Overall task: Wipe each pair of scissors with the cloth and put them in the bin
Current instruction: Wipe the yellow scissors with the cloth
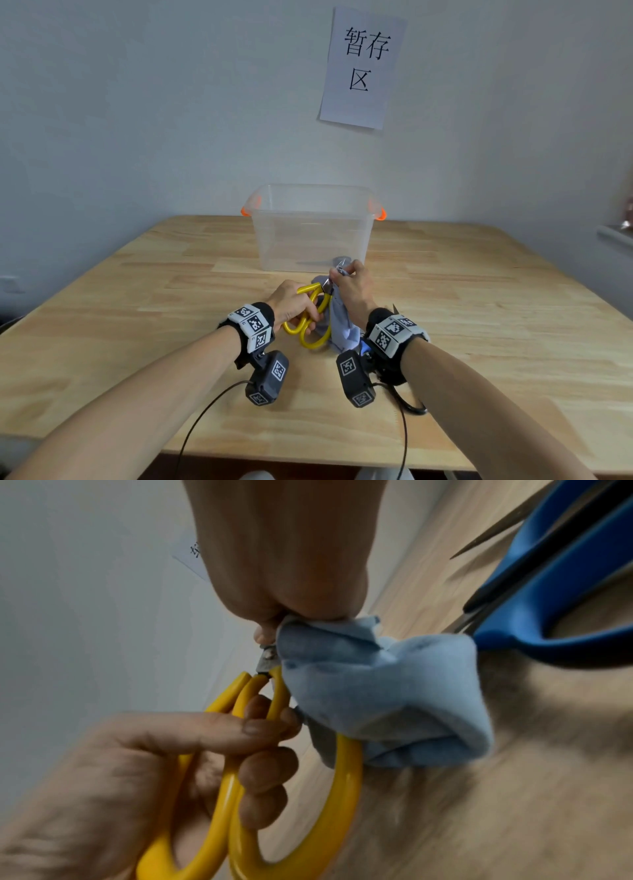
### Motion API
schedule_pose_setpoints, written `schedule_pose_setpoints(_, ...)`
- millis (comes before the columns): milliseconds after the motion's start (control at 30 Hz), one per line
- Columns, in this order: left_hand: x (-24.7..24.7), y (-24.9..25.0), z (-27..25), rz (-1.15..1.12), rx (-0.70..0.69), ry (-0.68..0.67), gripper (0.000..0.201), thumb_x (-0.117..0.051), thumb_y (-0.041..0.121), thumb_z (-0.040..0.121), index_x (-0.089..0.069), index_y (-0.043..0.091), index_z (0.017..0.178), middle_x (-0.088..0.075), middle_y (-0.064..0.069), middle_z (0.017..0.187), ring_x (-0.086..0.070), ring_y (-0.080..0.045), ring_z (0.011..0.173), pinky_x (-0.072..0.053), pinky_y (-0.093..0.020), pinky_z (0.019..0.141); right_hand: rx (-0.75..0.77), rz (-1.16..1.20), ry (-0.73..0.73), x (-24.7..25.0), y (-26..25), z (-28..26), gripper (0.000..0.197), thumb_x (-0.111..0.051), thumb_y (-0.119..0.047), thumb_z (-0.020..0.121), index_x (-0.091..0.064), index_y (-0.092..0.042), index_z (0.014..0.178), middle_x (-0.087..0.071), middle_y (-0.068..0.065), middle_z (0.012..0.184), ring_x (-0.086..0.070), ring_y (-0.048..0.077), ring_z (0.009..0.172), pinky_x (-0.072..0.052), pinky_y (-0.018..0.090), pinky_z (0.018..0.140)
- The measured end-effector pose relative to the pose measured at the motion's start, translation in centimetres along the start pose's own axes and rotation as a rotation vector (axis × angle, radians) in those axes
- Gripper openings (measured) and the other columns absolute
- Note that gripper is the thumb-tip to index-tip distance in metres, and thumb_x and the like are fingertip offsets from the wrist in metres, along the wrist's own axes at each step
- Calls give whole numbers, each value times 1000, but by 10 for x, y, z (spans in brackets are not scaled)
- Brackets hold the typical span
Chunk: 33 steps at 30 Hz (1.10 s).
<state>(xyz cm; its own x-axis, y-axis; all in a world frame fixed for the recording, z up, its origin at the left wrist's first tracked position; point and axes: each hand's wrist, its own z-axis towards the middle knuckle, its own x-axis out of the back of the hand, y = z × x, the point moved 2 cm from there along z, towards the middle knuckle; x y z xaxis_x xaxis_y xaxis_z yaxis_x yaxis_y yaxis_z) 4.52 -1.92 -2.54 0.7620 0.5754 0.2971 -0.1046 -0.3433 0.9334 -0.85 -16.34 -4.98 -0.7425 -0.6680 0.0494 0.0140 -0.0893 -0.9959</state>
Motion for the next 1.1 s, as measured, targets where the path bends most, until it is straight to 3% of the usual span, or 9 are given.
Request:
schedule_pose_setpoints(133,-1,-1,-4,9,19,-8,21,-65,-17,72,-59,3,72,-63,-22,67,-61,-30,50,-53,-32,53,-5,115,59,2,-7,0,29,-63,-9,95,-42,-16,76,-59,13,73,-63,24,66,-53,35,58)
schedule_pose_setpoints(233,2,-5,-1,-10,24,34,22,-65,-18,71,-59,3,68,-63,-23,66,-61,-32,52,-53,-35,55,-19,96,-46,-4,-4,-3,28,-66,-10,93,-45,-15,75,-61,18,73,-65,26,67,-55,43,64)
schedule_pose_setpoints(400,-1,-6,-2,1,30,54,21,-66,-17,69,-61,3,66,-64,-23,69,-62,-34,57,-54,-36,56,-2,48,-129,-2,-1,-9,31,-59,2,96,-39,-10,74,-54,9,66,-63,6,51,-52,22,51)
schedule_pose_setpoints(467,-3,-6,-3,-4,26,45,23,-66,-18,69,-61,4,65,-65,-23,68,-62,-32,53,-54,-34,54,10,-25,-100,0,-1,-7,32,-62,-2,95,-41,-11,72,-55,8,66,-66,10,56,-56,27,57)
schedule_pose_setpoints(533,-7,-4,-3,2,9,31,24,-65,-19,70,-59,4,64,-64,-23,68,-61,-32,52,-54,-33,53,30,-98,-51,1,-4,-6,29,-66,-10,91,-45,-16,71,-57,7,68,-68,26,67,-59,39,66)
schedule_pose_setpoints(700,-8,0,-5,-13,-32,28,26,-64,-19,71,-59,5,62,-64,-22,66,-61,-32,54,-53,-33,53,35,-89,41,4,-9,-1,28,-62,-10,93,-45,-17,72,-53,0,66,-52,13,61,-41,21,51)
schedule_pose_setpoints(867,-9,0,-8,-19,-19,26,21,-64,-19,70,-58,1,66,-62,-26,69,-59,-31,48,-51,-31,49,31,-11,24,5,-7,3,27,-65,-13,90,-43,-15,73,-61,15,73,-65,31,75,-55,42,66)
schedule_pose_setpoints(967,-5,-2,-3,-13,7,44,19,-62,-19,71,-58,0,72,-62,-26,69,-59,-30,46,-52,-31,49,23,-3,-94,3,-4,-4,31,-63,-3,93,-44,-12,71,-64,9,65,-70,21,65,-56,30,58)
schedule_pose_setpoints(1100,-4,-6,-3,-3,32,39,20,-62,-19,72,-58,0,74,-62,-26,68,-60,-30,47,-53,-32,50,36,-100,-129,5,2,-3,33,-66,-4,92,-43,-13,70,-61,4,66,-68,4,59,-54,22,57)
